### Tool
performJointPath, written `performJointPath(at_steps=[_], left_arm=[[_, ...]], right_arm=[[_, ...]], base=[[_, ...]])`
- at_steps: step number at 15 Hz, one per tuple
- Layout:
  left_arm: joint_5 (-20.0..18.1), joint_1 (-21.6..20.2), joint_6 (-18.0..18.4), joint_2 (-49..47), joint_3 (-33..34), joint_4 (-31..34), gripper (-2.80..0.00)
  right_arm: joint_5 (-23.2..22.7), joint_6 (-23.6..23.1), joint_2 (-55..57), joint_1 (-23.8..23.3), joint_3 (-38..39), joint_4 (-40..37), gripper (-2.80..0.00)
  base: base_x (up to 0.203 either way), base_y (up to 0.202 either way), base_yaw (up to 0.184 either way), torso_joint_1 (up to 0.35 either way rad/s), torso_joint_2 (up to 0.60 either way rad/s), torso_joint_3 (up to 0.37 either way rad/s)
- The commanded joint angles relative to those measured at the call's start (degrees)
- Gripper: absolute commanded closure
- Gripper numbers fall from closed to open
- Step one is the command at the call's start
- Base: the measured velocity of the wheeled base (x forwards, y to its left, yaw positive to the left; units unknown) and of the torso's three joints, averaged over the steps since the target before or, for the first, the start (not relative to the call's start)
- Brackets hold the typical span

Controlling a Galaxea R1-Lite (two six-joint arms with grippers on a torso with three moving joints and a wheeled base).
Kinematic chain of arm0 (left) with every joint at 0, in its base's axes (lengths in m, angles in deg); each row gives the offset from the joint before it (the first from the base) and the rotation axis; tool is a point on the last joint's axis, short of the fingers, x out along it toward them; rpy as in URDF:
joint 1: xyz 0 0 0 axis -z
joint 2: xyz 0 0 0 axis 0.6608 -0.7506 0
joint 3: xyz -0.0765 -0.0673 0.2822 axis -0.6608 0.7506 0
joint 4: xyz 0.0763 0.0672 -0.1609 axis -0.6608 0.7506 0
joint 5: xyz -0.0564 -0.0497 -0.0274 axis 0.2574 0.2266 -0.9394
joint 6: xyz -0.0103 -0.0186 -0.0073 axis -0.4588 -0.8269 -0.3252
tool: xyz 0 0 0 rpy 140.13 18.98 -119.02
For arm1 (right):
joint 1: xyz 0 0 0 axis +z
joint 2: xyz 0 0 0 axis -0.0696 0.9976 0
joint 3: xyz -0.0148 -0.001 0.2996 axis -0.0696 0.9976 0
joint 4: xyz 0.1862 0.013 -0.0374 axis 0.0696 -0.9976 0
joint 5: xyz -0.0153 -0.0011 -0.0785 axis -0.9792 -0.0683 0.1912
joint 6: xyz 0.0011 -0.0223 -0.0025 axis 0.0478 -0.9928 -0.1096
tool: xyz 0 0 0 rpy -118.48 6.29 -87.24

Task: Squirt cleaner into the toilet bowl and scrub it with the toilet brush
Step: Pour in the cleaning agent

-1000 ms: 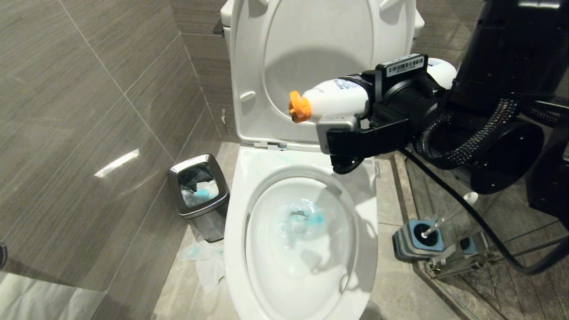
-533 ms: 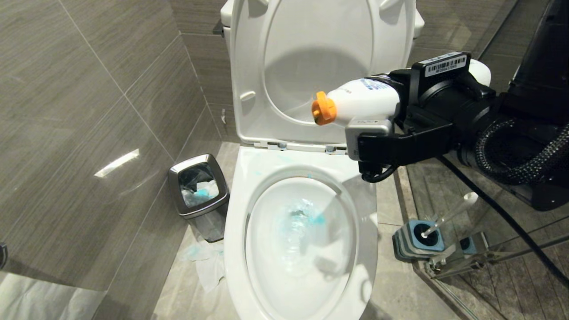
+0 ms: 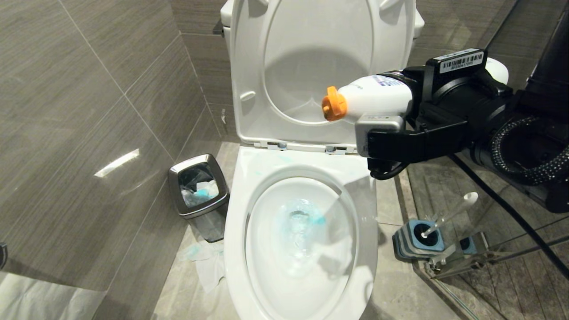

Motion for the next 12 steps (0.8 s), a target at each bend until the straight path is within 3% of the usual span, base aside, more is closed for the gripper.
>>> performJointPath(at_steps=[1, 7, 12], left_arm=[[0.0, 0.0, 0.0, 0.0, 0.1, 0.0, 0.00], [0.0, 0.0, 0.0, 0.0, 0.1, 0.0, 0.00], [0.0, 0.0, 0.0, 0.0, 0.1, 0.0, 0.00]], right_arm=[[0.2, -0.9, -0.1, 0.0, 0.4, 0.2, 0.00], [0.3, -8.2, 1.0, 0.0, 0.4, 0.1, 0.00], [0.5, -10.6, 1.8, 0.0, 0.0, 0.2, 0.00]], base=[[0.000, 0.000, 0.000, 0.000, 0.00, 0.000], [0.000, 0.000, 0.000, 0.000, 0.00, 0.000], [0.000, 0.000, 0.000, 0.000, 0.00, 0.000]])
